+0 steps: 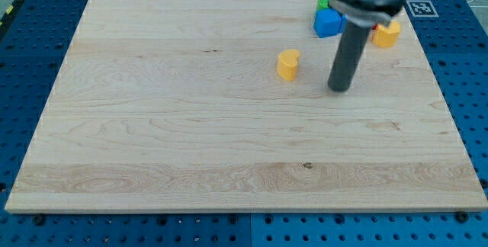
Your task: Push the yellow heart towards the blue cube
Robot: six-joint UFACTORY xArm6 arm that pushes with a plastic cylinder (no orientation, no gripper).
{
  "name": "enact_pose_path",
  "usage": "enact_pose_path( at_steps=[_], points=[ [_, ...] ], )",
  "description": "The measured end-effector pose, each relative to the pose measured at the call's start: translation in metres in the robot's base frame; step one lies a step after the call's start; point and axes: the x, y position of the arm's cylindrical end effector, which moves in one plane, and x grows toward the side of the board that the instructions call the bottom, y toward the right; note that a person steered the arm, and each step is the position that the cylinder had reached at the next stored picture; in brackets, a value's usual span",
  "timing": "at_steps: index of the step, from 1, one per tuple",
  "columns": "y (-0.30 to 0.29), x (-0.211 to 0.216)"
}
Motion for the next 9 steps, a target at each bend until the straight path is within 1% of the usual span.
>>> enact_pose_path(
  at_steps=[1, 2, 3, 4, 5, 7, 8, 9],
  points=[
    [-0.004, 0.059],
    [-0.036, 0.071],
    [-0.072, 0.058],
    [-0.088, 0.008],
    [-0.089, -0.035],
    [-0.089, -0.037],
    [-0.051, -0.073],
    [-0.042, -0.083]
  ],
)
